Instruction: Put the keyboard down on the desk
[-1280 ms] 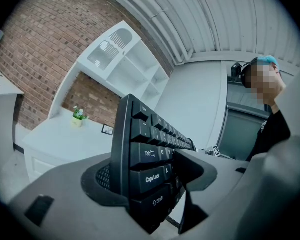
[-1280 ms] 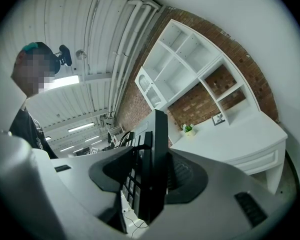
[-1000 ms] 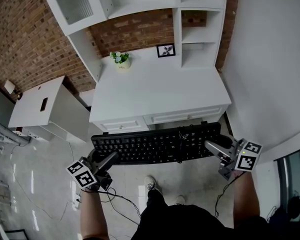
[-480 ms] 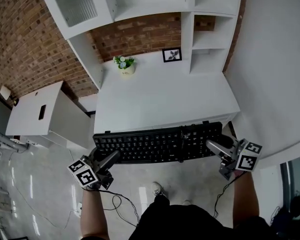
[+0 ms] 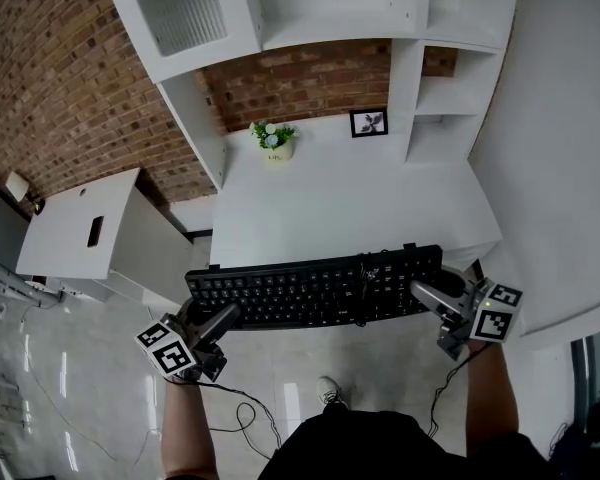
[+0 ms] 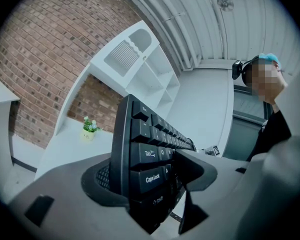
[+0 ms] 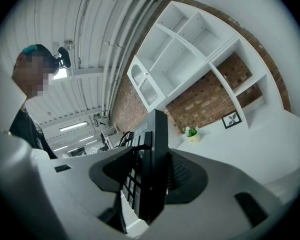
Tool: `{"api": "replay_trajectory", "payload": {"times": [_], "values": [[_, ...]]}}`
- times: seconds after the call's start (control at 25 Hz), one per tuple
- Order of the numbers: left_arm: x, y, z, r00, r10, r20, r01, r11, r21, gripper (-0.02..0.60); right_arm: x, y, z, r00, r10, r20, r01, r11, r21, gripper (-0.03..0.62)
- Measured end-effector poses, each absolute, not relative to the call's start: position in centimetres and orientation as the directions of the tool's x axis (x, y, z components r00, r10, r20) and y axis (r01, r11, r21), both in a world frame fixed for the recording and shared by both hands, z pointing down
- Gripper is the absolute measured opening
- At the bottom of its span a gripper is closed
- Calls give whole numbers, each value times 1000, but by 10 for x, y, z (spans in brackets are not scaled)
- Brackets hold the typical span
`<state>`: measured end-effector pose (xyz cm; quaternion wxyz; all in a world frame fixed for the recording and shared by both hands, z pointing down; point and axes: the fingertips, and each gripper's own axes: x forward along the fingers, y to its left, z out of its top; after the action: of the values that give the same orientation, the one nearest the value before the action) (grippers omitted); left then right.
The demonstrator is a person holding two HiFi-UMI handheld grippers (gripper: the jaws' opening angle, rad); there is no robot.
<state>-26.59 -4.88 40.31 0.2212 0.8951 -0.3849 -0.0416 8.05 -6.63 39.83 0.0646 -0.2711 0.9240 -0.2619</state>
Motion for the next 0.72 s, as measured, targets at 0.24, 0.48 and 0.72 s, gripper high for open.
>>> {"api": "replay_trajectory", "payload": {"times": [0.24, 0.48, 0.72], "values": [[-303, -63, 409, 695, -712, 98, -674, -598, 434, 316, 43, -83, 402, -848, -529, 32, -466, 714, -523, 202], [-322, -70, 412, 697, -710, 96, -670, -599, 439, 316, 24, -89, 404, -845, -533, 44, -473, 707, -526, 202], [-337, -76, 414, 701, -707, 89, -666, -606, 436, 316, 9, -94, 405, -844, -534, 46, -477, 709, -520, 202]]}}
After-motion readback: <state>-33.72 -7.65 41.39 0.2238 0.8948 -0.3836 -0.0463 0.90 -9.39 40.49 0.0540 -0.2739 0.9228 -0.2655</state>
